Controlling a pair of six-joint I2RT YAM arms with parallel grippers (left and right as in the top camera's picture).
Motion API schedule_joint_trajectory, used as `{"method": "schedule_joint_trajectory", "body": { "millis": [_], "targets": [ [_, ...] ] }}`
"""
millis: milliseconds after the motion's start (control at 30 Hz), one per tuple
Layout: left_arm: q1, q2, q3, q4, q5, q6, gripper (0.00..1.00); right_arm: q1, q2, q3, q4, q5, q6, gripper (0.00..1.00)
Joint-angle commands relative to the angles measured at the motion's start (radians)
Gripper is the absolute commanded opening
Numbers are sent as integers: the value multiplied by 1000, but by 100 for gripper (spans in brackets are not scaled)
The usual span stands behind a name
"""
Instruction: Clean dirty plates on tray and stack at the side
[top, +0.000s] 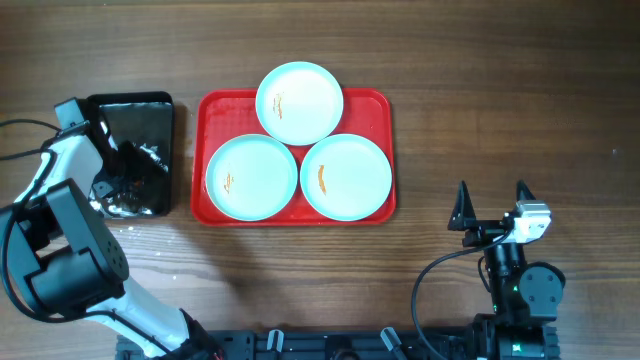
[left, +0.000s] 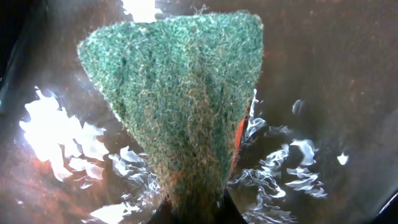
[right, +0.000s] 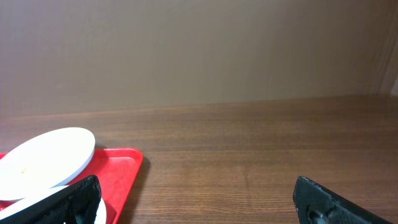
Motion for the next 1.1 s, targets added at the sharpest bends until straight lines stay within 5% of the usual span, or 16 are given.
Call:
{"method": "schedule_joint_trajectory", "body": {
  "millis": [0, 33, 67, 200, 433, 467, 567, 600, 800, 1067],
  "targets": [
    [-1, -17, 9, 19, 19, -5, 8, -6, -6, -1, 3, 10, 8, 100],
    [-1, -17, 8, 26, 19, -5, 75, -6, -6, -1, 3, 10, 8, 100],
    [-1, -17, 8, 35, 19, -5, 100, -6, -6, -1, 3, 10, 7, 100],
    [-1, -16, 8, 105, 19, -5, 100, -6, -6, -1, 3, 10, 8, 100],
    [-1, 16, 7, 142, 19, -5, 79, -6, -6, -1, 3, 10, 7, 100],
    [-1, 29, 7, 137, 19, -5, 68, -6, -6, -1, 3, 10, 7, 100],
    [-1, 39, 7, 114, 18, -5, 12, -6, -6, -1, 3, 10, 7, 100],
    [-1, 37, 8, 109, 18, -5, 4, -6, -6, -1, 3, 10, 7, 100],
    [-1, -48, 40, 32, 19, -6, 4, -6, -6, -1, 3, 10, 8, 100],
    [-1, -404, 119, 7, 19, -5, 4, -6, -6, -1, 3, 10, 7, 100]
  ]
}}
